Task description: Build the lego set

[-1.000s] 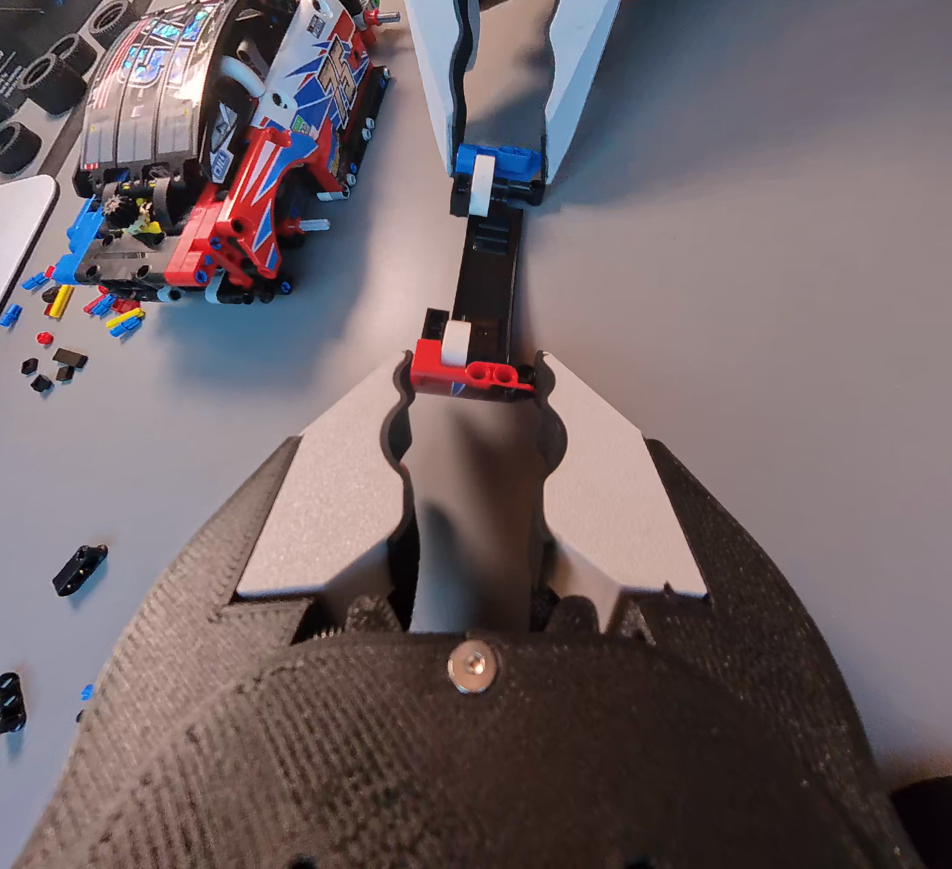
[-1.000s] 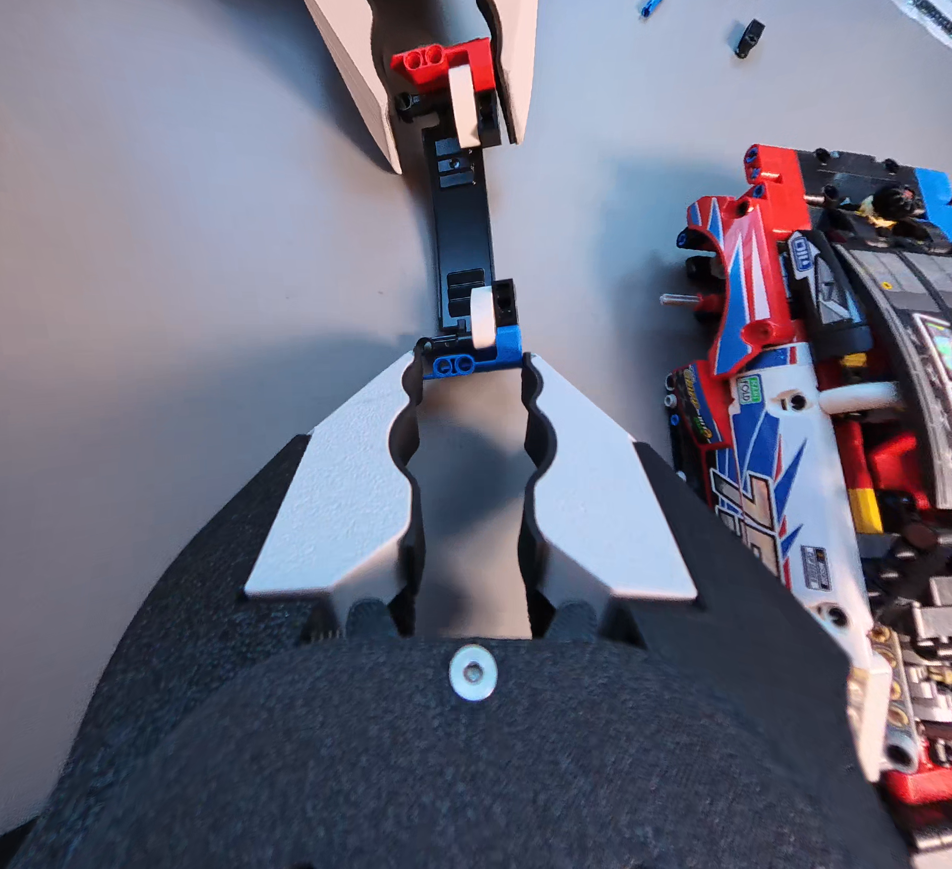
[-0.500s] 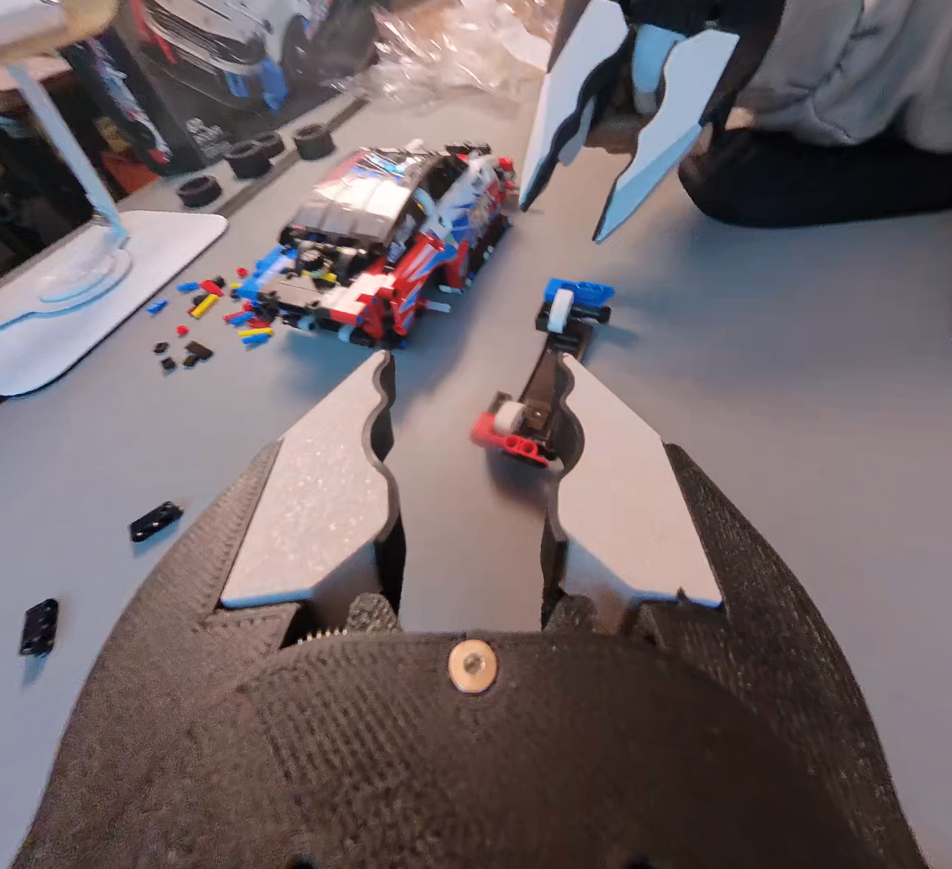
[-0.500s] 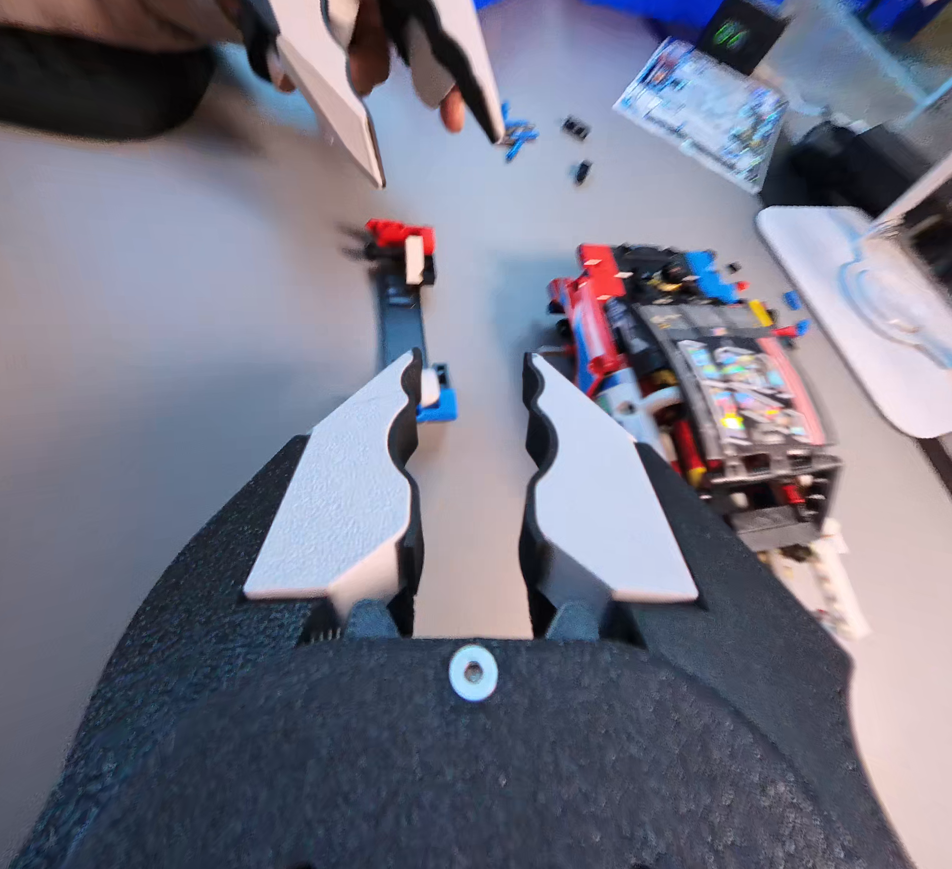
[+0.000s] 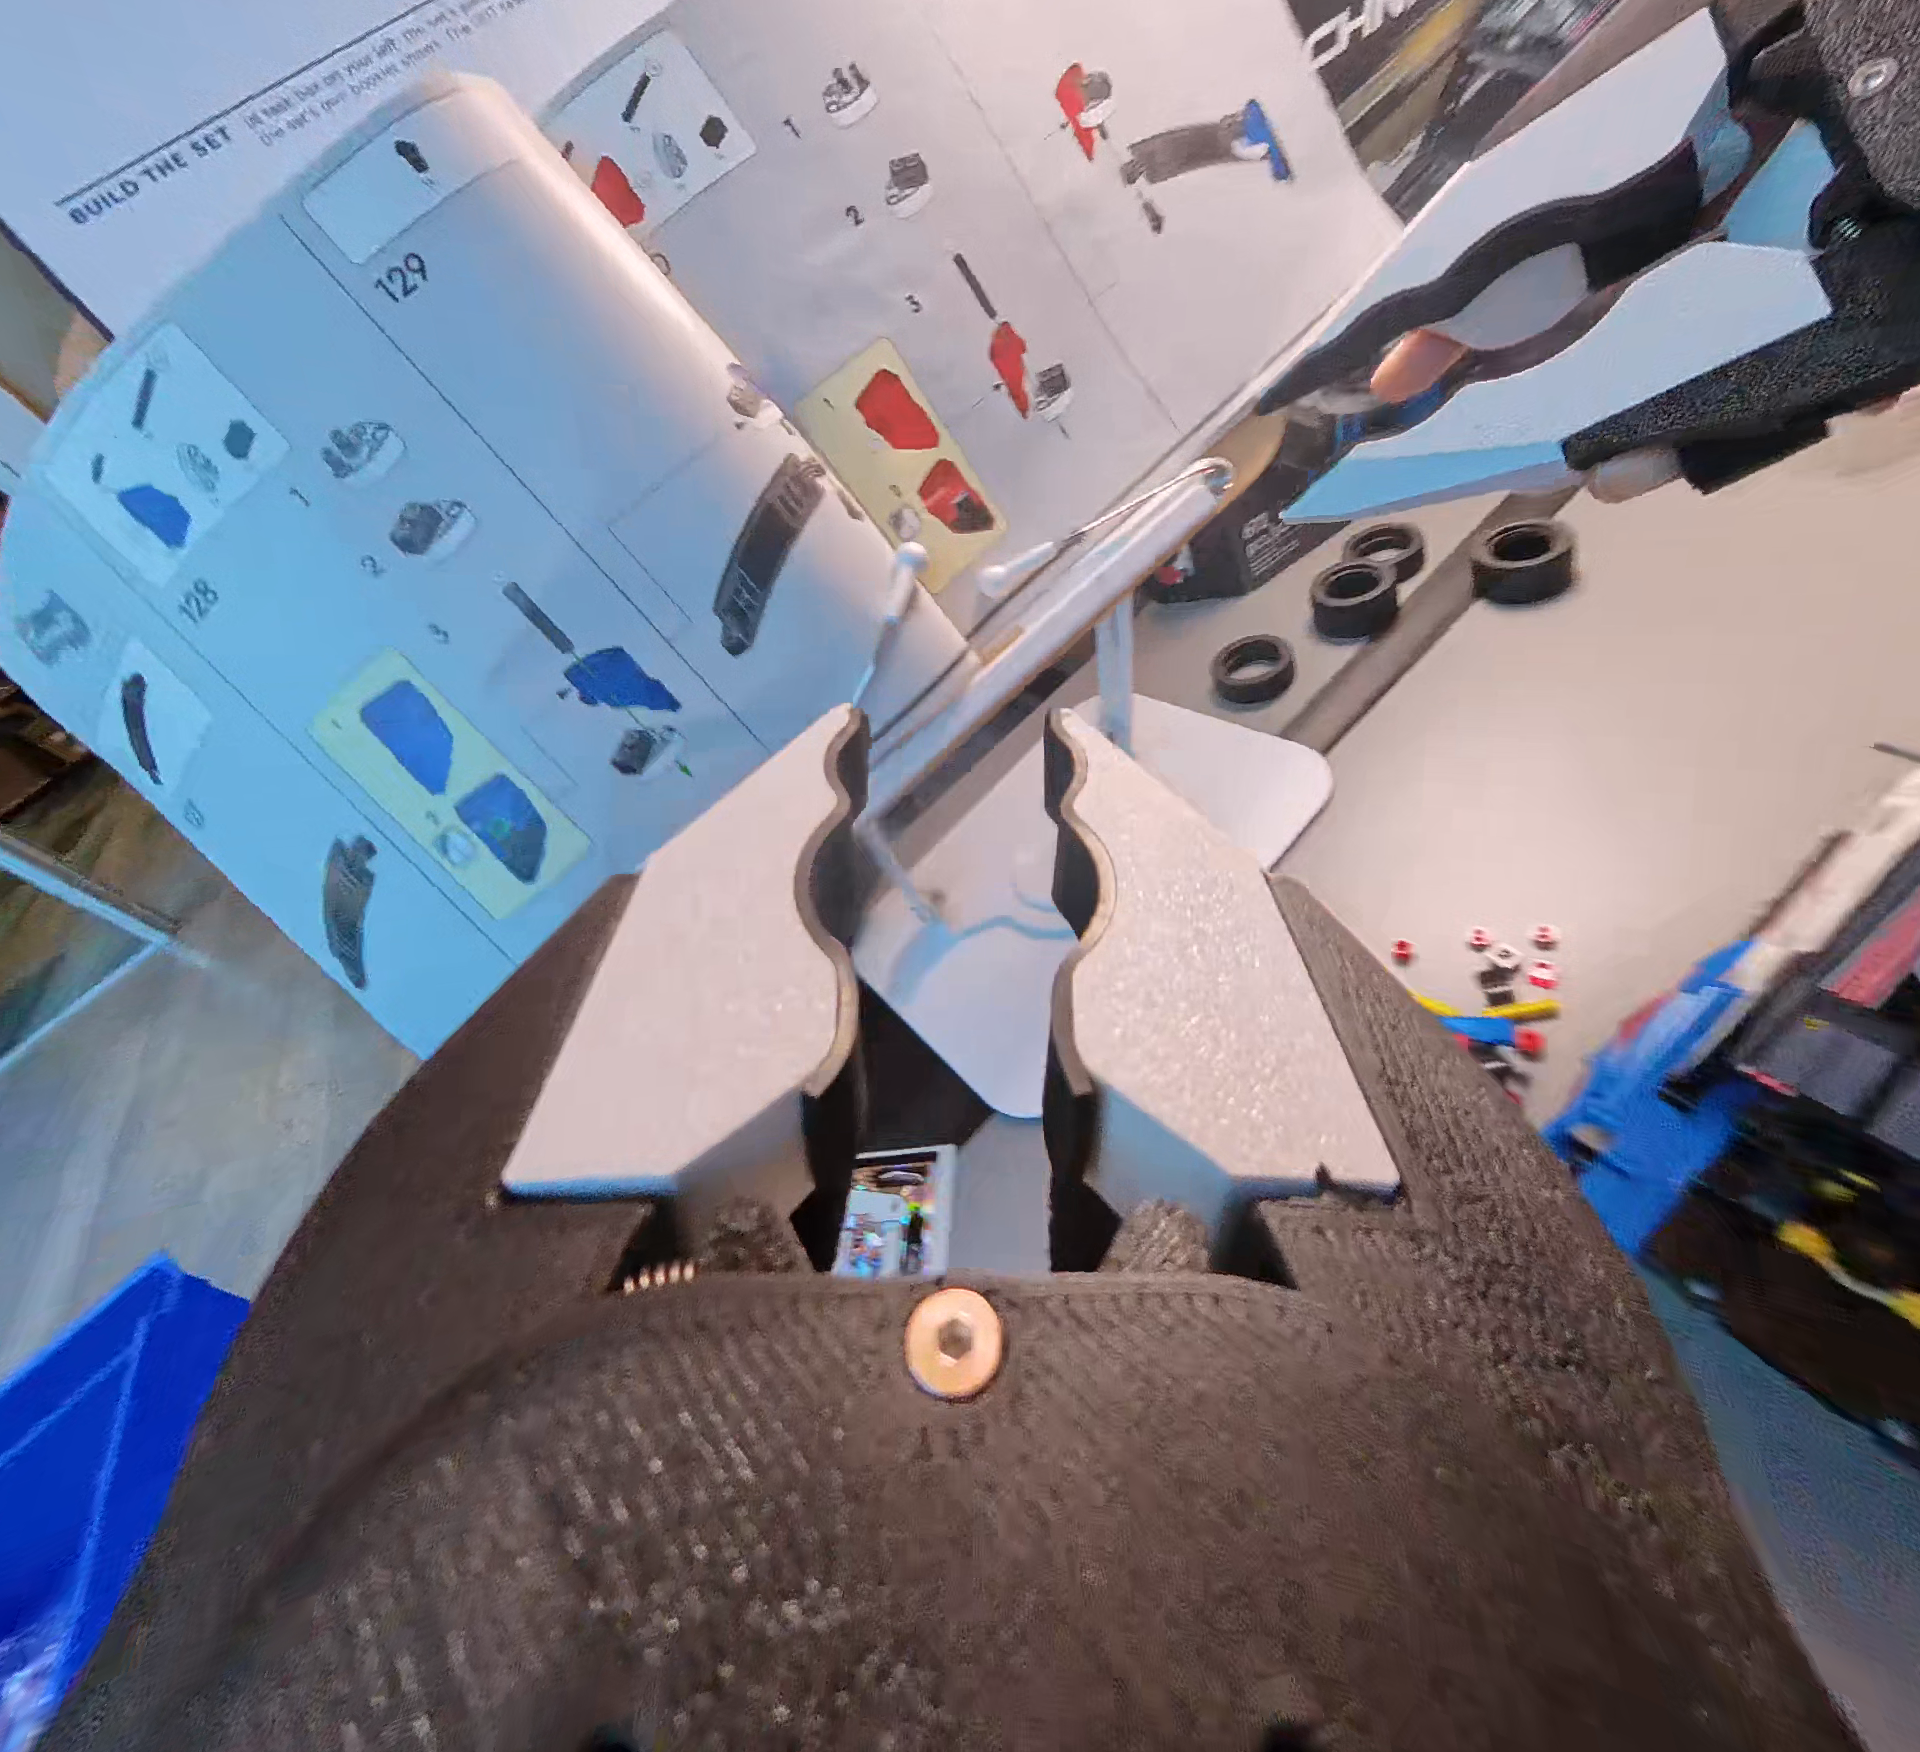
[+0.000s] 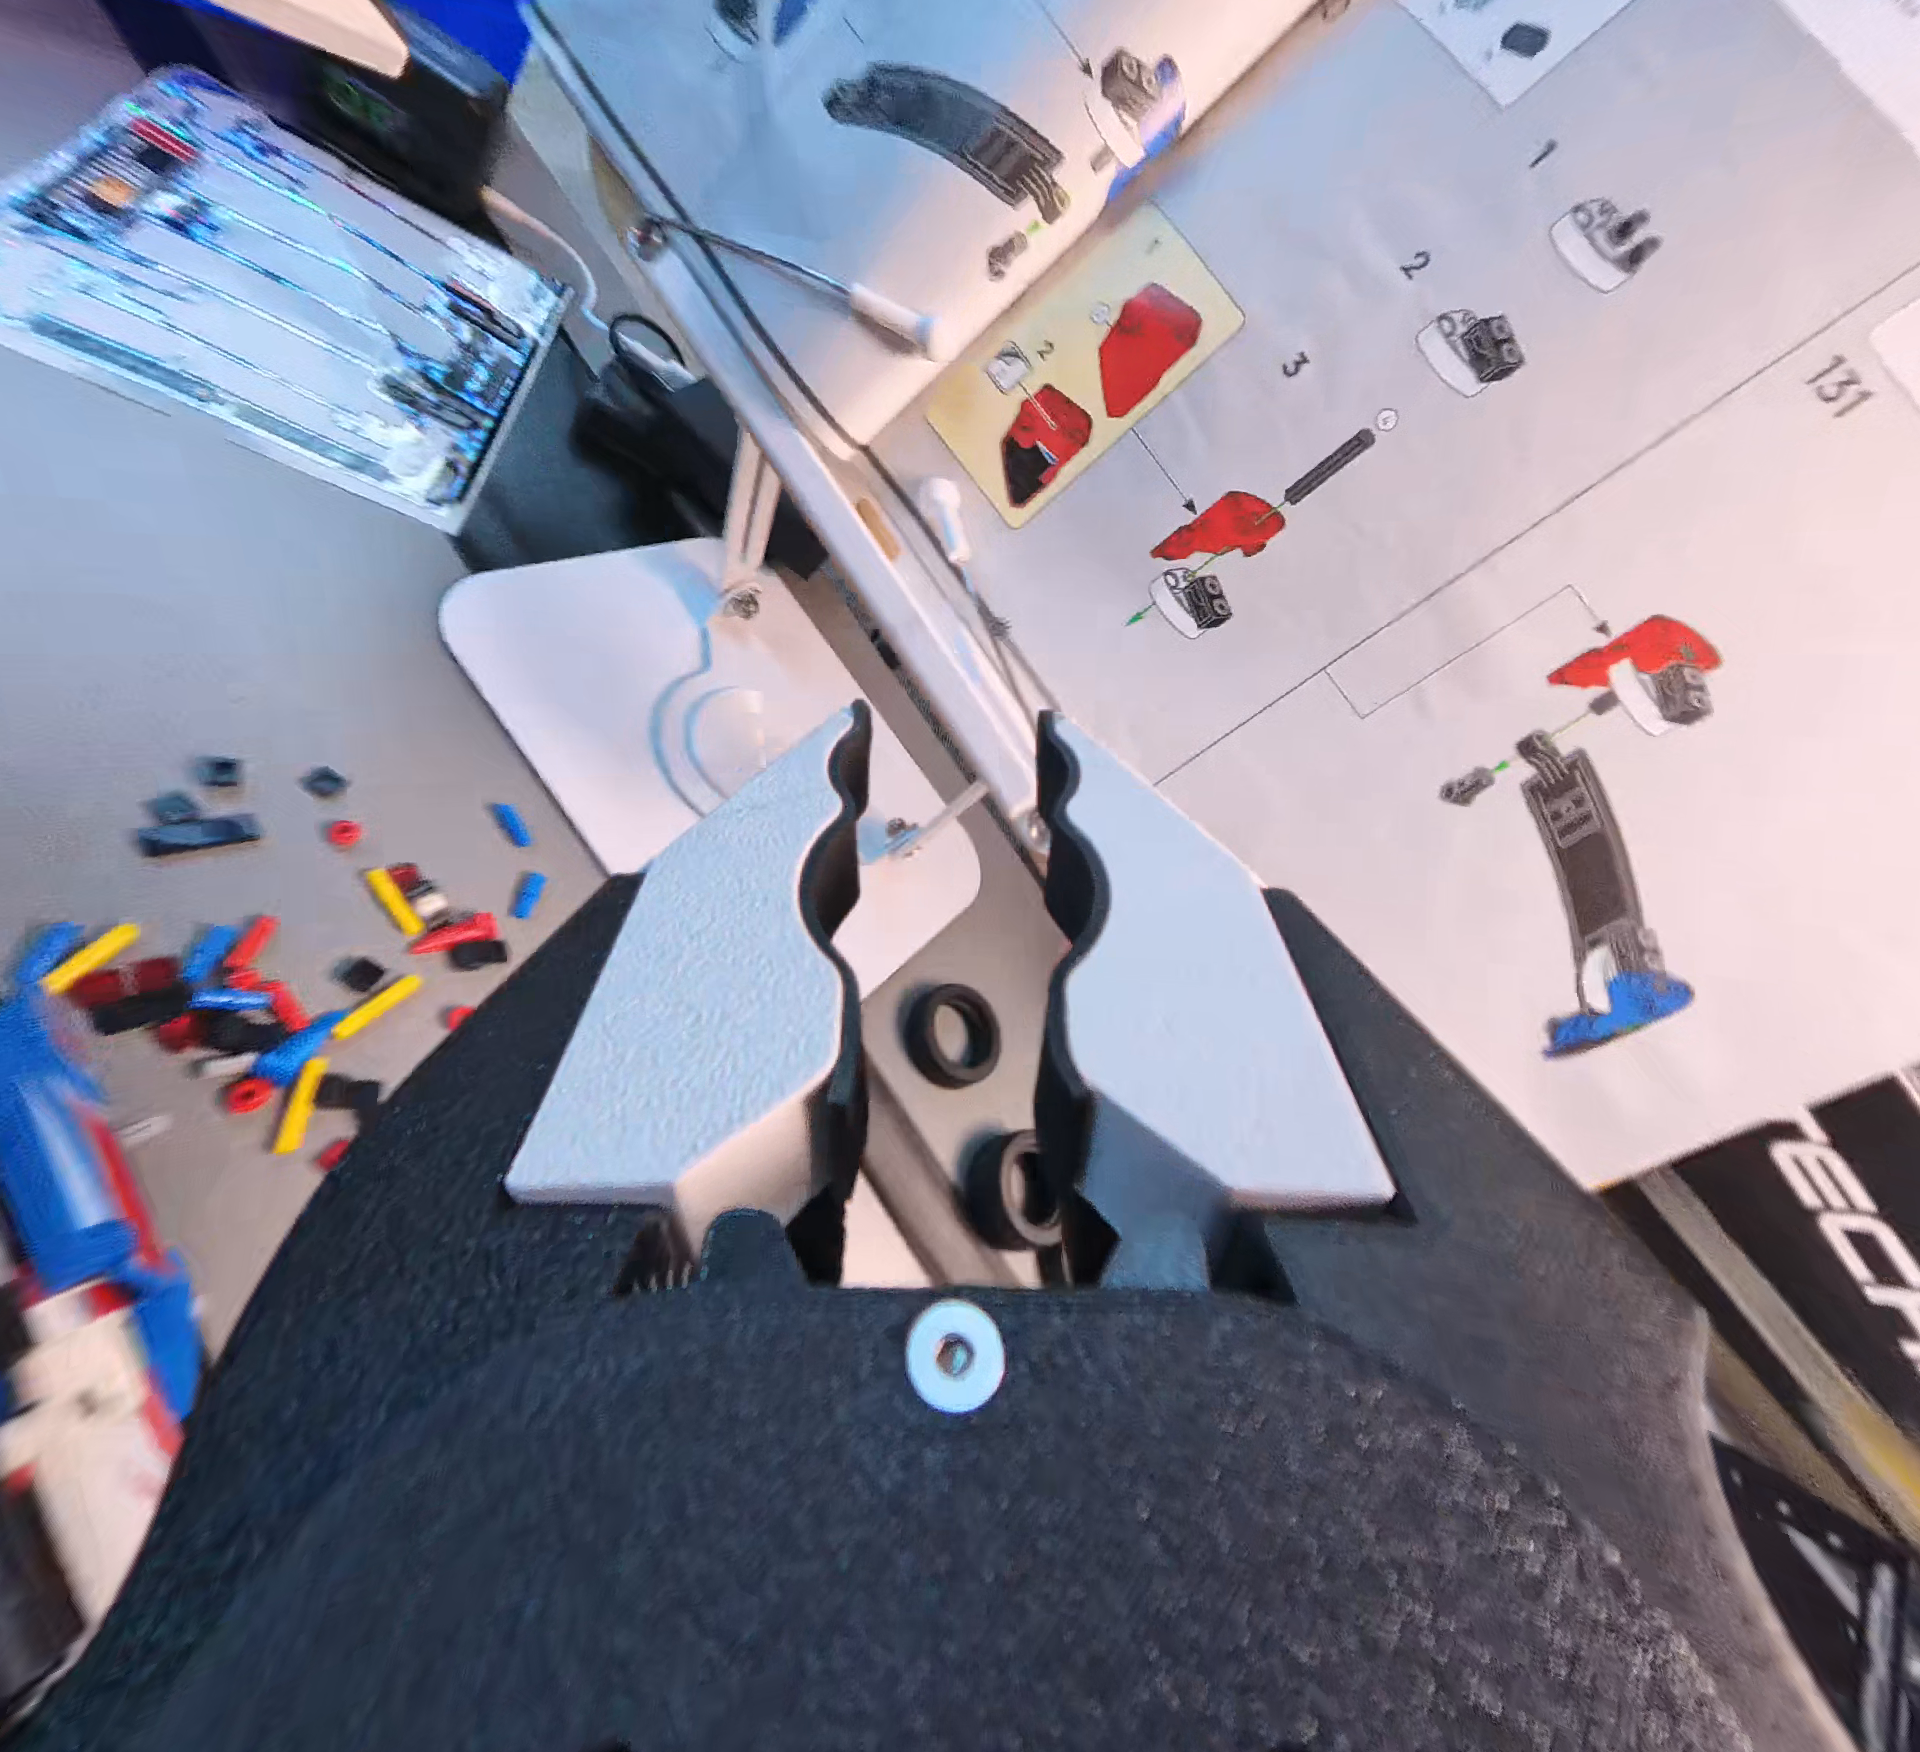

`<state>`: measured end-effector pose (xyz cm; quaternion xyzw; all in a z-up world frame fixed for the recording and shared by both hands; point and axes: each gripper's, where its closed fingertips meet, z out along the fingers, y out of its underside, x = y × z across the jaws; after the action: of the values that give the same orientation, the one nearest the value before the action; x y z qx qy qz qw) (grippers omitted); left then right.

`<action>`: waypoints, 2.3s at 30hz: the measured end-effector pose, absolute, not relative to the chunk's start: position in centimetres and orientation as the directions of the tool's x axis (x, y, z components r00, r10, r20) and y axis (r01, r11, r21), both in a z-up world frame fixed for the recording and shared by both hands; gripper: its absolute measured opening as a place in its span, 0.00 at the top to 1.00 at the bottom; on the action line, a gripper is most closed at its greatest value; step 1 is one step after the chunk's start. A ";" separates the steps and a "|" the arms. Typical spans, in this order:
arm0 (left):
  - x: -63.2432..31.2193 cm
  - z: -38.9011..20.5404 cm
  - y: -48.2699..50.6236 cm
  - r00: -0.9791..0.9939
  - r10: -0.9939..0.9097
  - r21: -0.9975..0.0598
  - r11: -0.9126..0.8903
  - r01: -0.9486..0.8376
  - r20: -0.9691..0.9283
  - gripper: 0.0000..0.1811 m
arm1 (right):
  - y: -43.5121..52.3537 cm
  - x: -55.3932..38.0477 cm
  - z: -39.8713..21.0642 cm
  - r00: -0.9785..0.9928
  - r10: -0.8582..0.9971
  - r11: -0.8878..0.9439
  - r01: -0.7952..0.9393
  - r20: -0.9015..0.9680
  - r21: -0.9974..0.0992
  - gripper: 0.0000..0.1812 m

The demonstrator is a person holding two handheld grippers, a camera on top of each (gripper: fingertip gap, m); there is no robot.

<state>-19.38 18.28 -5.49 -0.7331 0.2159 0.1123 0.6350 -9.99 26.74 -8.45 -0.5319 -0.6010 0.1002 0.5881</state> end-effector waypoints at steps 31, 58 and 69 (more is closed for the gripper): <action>-28.4 -8.7 21.3 0.988 -0.067 -0.983 -0.111 -0.144 -0.137 1.00 | 34.8 -9.2 -6.4 0.559 0.787 0.139 0.249 0.259 -0.959 0.99; -23.9 -9.0 25.2 0.982 -0.035 -0.982 -0.043 -0.187 -0.185 1.00 | 30.0 -11.4 -6.6 0.456 0.743 0.282 0.452 0.491 -0.846 0.86; -22.3 -7.7 26.6 0.776 -0.071 -0.764 -0.139 -0.630 -0.627 0.93 | 31.8 -12.9 -8.0 0.504 0.722 0.234 0.468 0.475 -0.852 0.83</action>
<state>-22.34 26.63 -7.69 -0.7188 0.2441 0.2294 0.6091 -12.87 31.82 -8.02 -0.6101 -0.4874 0.1031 0.6161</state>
